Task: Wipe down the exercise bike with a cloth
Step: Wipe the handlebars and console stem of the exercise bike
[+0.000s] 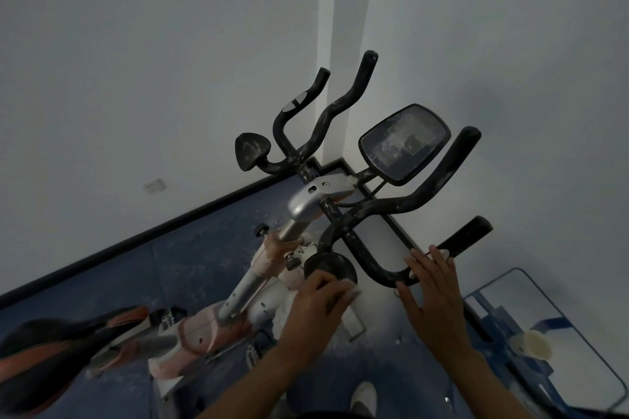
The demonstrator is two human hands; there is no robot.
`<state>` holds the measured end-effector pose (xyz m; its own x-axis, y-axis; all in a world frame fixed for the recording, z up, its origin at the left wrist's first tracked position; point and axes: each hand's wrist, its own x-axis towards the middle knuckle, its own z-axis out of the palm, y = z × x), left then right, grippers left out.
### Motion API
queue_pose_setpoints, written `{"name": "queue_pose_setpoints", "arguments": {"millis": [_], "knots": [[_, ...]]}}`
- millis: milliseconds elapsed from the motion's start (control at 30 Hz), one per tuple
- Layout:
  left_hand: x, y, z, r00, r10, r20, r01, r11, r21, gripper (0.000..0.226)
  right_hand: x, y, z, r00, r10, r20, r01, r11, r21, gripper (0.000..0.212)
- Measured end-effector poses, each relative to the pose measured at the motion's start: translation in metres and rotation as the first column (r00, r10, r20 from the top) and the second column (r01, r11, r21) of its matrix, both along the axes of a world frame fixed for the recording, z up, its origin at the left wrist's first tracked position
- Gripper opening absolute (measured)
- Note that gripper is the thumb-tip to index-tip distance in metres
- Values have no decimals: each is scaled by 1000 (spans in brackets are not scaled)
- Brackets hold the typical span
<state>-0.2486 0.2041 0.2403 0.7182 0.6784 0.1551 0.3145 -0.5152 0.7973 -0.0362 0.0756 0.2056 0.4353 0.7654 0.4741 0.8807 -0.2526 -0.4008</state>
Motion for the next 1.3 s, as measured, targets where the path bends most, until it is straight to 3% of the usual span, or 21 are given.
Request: {"name": "queue_pose_setpoints", "arguments": {"millis": [267,433,667,933,1167,1300], "knots": [[-23,6,1,990,144,13,-142,985,-103,14,13,-7,3,979,46,201,-34,997,-63,50],[5,-2,6,997,45,62,-41,997,-66,14,11,-4,1,980,48,195,-41,998,-40,49],[-34,11,-7,993,106,-49,-111,989,-101,16,9,-4,1,983,41,180,-35,999,-35,47],[6,1,3,997,43,66,-40,998,-52,16,8,-4,0,987,45,155,-40,999,-32,48],[-39,17,-13,987,137,-82,-146,982,-122,17,5,-1,-1,994,31,107,-33,999,18,44],[-8,14,9,992,123,27,-121,991,-63,15,4,-1,-1,994,34,102,-35,999,6,44]]}}
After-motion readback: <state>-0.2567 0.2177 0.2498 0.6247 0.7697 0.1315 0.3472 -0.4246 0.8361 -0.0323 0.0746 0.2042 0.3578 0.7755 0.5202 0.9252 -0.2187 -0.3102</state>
